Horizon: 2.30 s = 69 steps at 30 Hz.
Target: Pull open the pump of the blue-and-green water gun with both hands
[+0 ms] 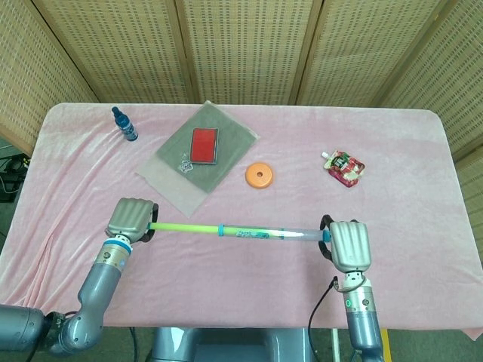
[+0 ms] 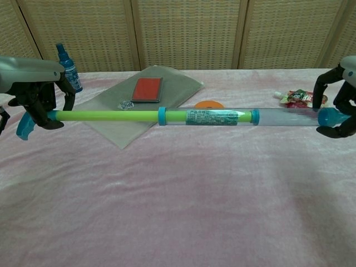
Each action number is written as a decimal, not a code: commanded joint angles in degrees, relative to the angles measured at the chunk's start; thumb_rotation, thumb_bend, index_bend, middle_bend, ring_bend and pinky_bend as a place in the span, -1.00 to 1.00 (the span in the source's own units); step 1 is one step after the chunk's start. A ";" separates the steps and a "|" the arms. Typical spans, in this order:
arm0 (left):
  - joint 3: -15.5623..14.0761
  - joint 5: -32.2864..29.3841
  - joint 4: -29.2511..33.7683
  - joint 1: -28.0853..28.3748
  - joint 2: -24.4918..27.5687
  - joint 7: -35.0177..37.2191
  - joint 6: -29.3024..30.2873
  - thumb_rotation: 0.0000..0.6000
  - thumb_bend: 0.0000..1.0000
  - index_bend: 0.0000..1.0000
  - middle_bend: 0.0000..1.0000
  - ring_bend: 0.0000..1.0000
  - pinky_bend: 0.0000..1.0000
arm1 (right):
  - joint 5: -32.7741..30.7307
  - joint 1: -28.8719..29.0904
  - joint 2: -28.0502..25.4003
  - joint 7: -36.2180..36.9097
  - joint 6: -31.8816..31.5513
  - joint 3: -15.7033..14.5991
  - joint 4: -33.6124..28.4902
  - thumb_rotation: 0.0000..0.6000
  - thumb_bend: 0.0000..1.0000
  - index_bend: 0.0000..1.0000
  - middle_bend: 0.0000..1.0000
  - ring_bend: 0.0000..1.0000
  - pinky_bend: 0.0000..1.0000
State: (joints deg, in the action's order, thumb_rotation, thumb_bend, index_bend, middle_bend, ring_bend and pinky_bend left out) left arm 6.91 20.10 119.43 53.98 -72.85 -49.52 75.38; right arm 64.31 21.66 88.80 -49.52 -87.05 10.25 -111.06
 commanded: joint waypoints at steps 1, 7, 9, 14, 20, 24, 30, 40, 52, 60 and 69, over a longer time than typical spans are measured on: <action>-1.15 0.69 -1.03 -1.21 1.14 1.00 -0.64 1.00 0.27 0.66 0.84 0.69 0.58 | -0.72 -0.36 -1.00 0.87 -0.03 0.45 0.62 1.00 0.08 0.51 1.00 0.99 0.34; -1.81 1.44 -2.31 -2.55 2.88 2.71 -1.86 1.00 0.27 0.66 0.84 0.69 0.58 | -1.23 -0.57 -2.44 2.08 -0.11 1.32 0.91 1.00 0.08 0.53 1.00 0.99 0.34; -2.05 1.71 -2.72 -2.91 3.40 3.09 -2.25 1.00 0.27 0.66 0.84 0.69 0.58 | -1.24 -0.61 -2.91 2.38 -0.16 1.52 0.90 1.00 0.08 0.53 1.00 0.99 0.34; -2.28 2.31 -3.39 -3.59 4.46 4.00 -3.06 1.00 0.27 0.66 0.84 0.69 0.58 | -1.36 -0.68 -3.94 2.70 -0.21 1.81 0.73 1.00 0.08 0.53 1.00 0.99 0.34; -2.83 2.85 -3.35 -4.52 5.59 4.46 -3.03 1.00 0.27 0.66 0.84 0.69 0.58 | -2.48 -1.07 -5.13 3.44 -0.55 2.36 0.59 1.00 0.08 0.53 1.00 0.99 0.34; -3.19 3.29 -3.16 -5.00 6.22 4.47 -2.97 1.00 0.27 0.66 0.84 0.69 0.58 | -2.95 -1.19 -5.82 3.77 -0.56 2.49 0.36 1.00 0.08 0.54 1.00 0.99 0.34; -3.57 3.56 -3.62 -5.93 7.08 5.19 -3.51 1.00 0.27 0.66 0.84 0.69 0.58 | -3.44 -1.39 -6.55 4.28 -0.73 2.49 0.23 1.00 0.08 0.54 1.00 0.99 0.34; -4.00 7.14 -3.60 -6.72 7.52 6.24 -4.88 1.00 0.07 0.18 0.42 0.36 0.30 | -3.68 -1.25 -6.69 4.10 0.47 0.97 -0.04 1.00 -0.17 0.02 0.69 0.64 0.16; -6.34 7.18 -2.72 -7.07 11.75 7.32 -11.38 1.00 -0.56 -0.96 -0.92 -0.89 -0.69 | -7.21 -1.05 -8.65 6.26 3.94 0.69 2.55 1.00 -0.43 -0.65 -0.61 -0.59 -0.45; -6.73 22.76 -1.92 -15.14 12.80 21.20 -8.94 1.00 -0.56 -0.97 -1.00 -1.00 -0.98 | -1.96 -3.59 -10.97 14.65 4.84 -2.61 3.78 1.00 -0.47 -0.67 -0.86 -0.86 -0.68; -13.66 55.27 -11.30 -29.92 7.17 33.72 6.07 1.00 -0.56 -1.00 -1.00 -1.00 -1.00 | 18.32 -9.06 -15.07 32.70 1.51 -11.08 9.71 1.00 -0.54 -0.80 -1.00 -1.00 -1.00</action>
State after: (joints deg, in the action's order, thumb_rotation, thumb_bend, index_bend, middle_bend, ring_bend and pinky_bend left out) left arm -2.95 62.54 113.57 32.00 -62.42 -21.91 72.95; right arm 74.89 15.40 75.52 -23.62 -83.04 2.98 -104.85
